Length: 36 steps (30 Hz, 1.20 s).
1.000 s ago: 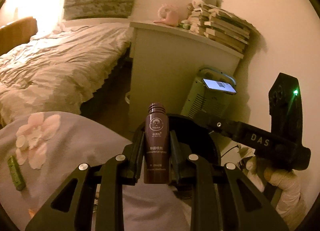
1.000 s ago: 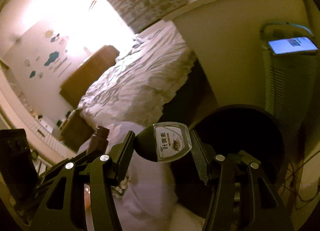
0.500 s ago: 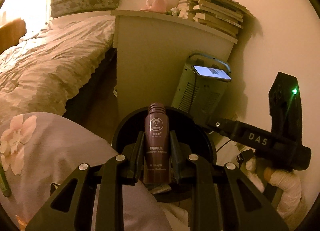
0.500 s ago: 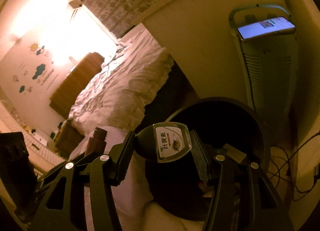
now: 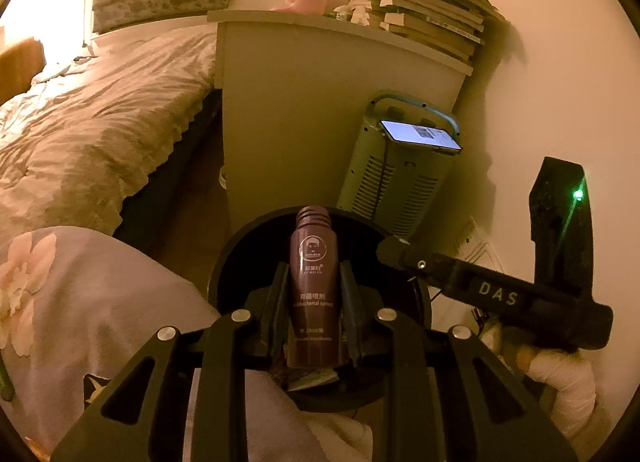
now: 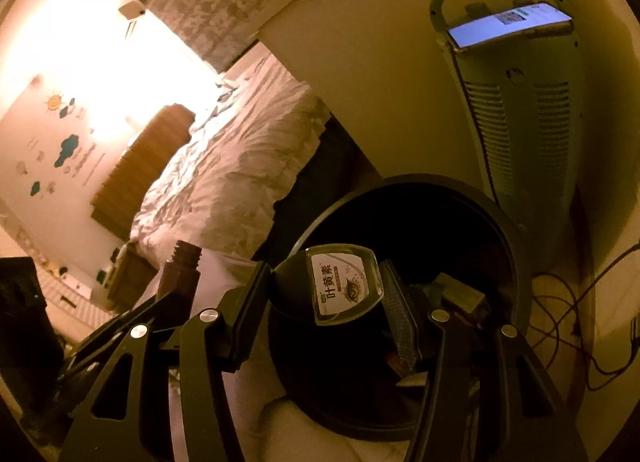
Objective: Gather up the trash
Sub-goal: 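Carry both bottles over the black bin and open both tools to drop them, then move both tools back over the table toward the remaining trash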
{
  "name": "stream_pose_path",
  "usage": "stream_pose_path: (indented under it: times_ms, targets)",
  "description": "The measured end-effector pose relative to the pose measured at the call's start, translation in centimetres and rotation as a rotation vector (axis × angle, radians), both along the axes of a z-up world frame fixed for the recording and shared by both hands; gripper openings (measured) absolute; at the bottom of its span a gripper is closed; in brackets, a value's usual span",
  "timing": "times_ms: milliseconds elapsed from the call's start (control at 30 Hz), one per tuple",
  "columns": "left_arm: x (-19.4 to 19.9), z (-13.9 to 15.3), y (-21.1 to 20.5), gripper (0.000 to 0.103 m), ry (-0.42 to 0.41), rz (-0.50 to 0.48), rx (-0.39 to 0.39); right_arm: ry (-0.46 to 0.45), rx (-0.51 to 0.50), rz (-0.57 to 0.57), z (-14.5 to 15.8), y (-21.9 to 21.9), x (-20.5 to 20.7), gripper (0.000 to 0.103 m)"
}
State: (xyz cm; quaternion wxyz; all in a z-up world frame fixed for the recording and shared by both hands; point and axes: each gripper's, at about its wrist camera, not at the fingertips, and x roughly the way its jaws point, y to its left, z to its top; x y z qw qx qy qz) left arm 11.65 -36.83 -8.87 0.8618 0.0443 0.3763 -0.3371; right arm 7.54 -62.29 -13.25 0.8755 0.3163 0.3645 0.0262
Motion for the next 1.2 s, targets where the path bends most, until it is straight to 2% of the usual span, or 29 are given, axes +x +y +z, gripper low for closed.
stream_pose_path:
  times_ms: [300,367,433,500,533,667,800,967,1100,1133,1200]
  targets:
    - [-0.1,0.1,-0.5,0.027,-0.017,0.0,0.008,0.028,0.014,-0.027,-0.6,-0.3,-0.2,0.057]
    - [-0.1,0.3,-0.5,0.028,-0.021,0.003,0.008,0.023,0.025,-0.04,-0.7,-0.6,-0.4,0.068]
    - [-0.2,0.5,-0.4,0.033,-0.024,0.005,0.006,0.02,0.029,-0.051,-0.6,-0.8,-0.5,0.07]
    - [-0.4,0.8,-0.1,0.054,-0.04,0.018,0.003,0.02,0.023,-0.055,-0.4,-0.7,-0.6,0.07]
    - [-0.6,1.1,0.0,0.057,-0.051,0.024,0.0,0.018,0.023,-0.055,-0.3,-0.6,-0.6,0.07]
    - [-1.1,1.8,0.7,0.061,-0.068,0.035,-0.01,0.014,0.018,-0.045,-0.1,-0.1,-0.6,0.07]
    - [-1.7,2.7,1.9,0.074,-0.095,0.061,-0.018,0.003,0.013,-0.014,0.2,0.9,-0.3,0.07]
    - [-2.1,3.4,3.8,0.077,-0.115,0.102,-0.017,-0.01,0.011,0.044,0.8,2.9,0.3,0.07]
    - [-2.3,3.5,5.8,0.088,-0.13,0.148,-0.025,-0.009,0.004,0.089,1.3,4.7,0.7,0.07]
    - [-2.3,3.5,6.3,0.088,-0.131,0.157,-0.026,-0.009,0.001,0.104,1.4,5.3,0.9,0.075]
    - [-2.1,3.3,7.6,0.088,-0.123,0.184,-0.028,-0.014,-0.006,0.129,1.7,6.4,1.1,0.076]
